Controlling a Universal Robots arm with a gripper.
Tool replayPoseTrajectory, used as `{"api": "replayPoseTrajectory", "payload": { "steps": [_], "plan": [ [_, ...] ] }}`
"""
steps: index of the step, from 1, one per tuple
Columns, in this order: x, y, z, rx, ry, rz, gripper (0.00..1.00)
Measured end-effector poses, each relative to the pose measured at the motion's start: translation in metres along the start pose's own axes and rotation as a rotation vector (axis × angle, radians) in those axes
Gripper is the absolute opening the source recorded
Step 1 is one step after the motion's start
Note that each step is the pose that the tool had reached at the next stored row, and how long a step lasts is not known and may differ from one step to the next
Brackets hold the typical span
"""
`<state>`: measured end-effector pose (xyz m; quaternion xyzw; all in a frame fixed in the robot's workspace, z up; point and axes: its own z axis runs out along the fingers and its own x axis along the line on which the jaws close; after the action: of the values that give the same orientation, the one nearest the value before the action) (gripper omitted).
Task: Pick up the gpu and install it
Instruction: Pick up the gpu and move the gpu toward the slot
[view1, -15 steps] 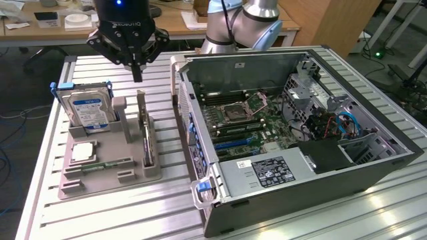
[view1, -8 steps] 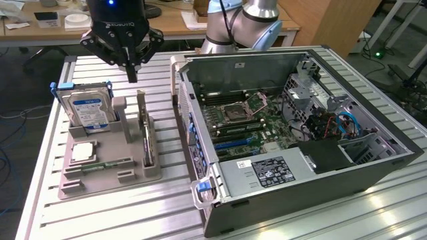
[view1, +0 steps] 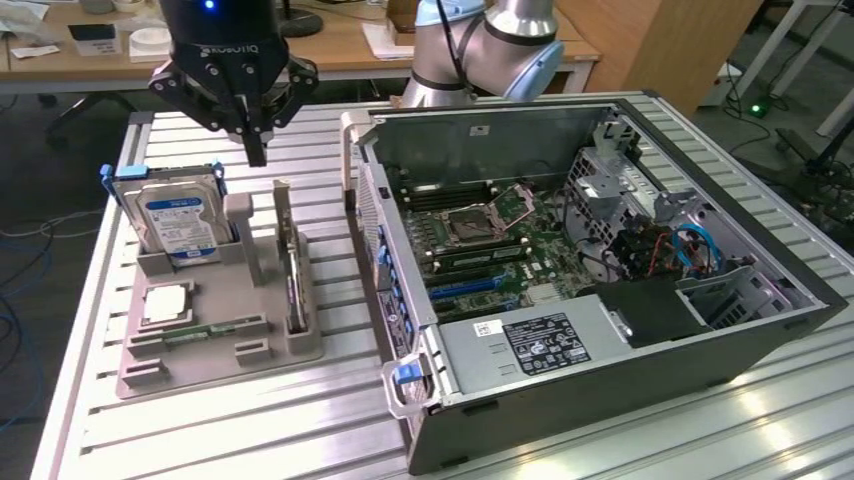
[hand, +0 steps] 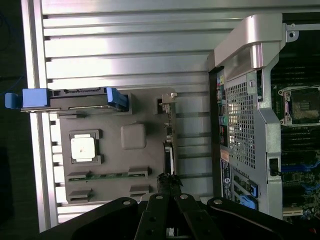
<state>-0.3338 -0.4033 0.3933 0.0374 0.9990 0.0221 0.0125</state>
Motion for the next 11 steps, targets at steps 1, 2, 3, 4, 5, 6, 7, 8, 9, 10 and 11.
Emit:
{"api": "replayPoseTrajectory", "payload": {
  "steps": [1, 2, 3, 4, 5, 6, 7, 8, 9, 10, 11],
  "plan": [
    [0.0000, 0.0000, 0.0000, 0.0000, 0.0000, 0.000, 0.10],
    [0.0000, 0.0000, 0.0000, 0.0000, 0.0000, 0.000, 0.10],
    [0.0000, 0.0000, 0.0000, -0.0001, 0.0000, 0.000, 0.10],
    [0.0000, 0.0000, 0.0000, -0.0001, 0.0000, 0.000, 0.10],
    [0.0000, 0.0000, 0.0000, 0.0000, 0.0000, 0.000, 0.10],
    [0.0000, 0.0000, 0.0000, -0.0001, 0.0000, 0.000, 0.10],
    [0.0000, 0.0000, 0.0000, -0.0001, 0.0000, 0.000, 0.10],
    [0.0000, 0.0000, 0.0000, 0.0000, 0.0000, 0.000, 0.10],
    [0.0000, 0.0000, 0.0000, 0.0000, 0.0000, 0.000, 0.10],
    [0.0000, 0.0000, 0.0000, -0.0001, 0.0000, 0.000, 0.11],
    [0.0000, 0.0000, 0.0000, 0.0000, 0.0000, 0.000, 0.11]
  ]
}}
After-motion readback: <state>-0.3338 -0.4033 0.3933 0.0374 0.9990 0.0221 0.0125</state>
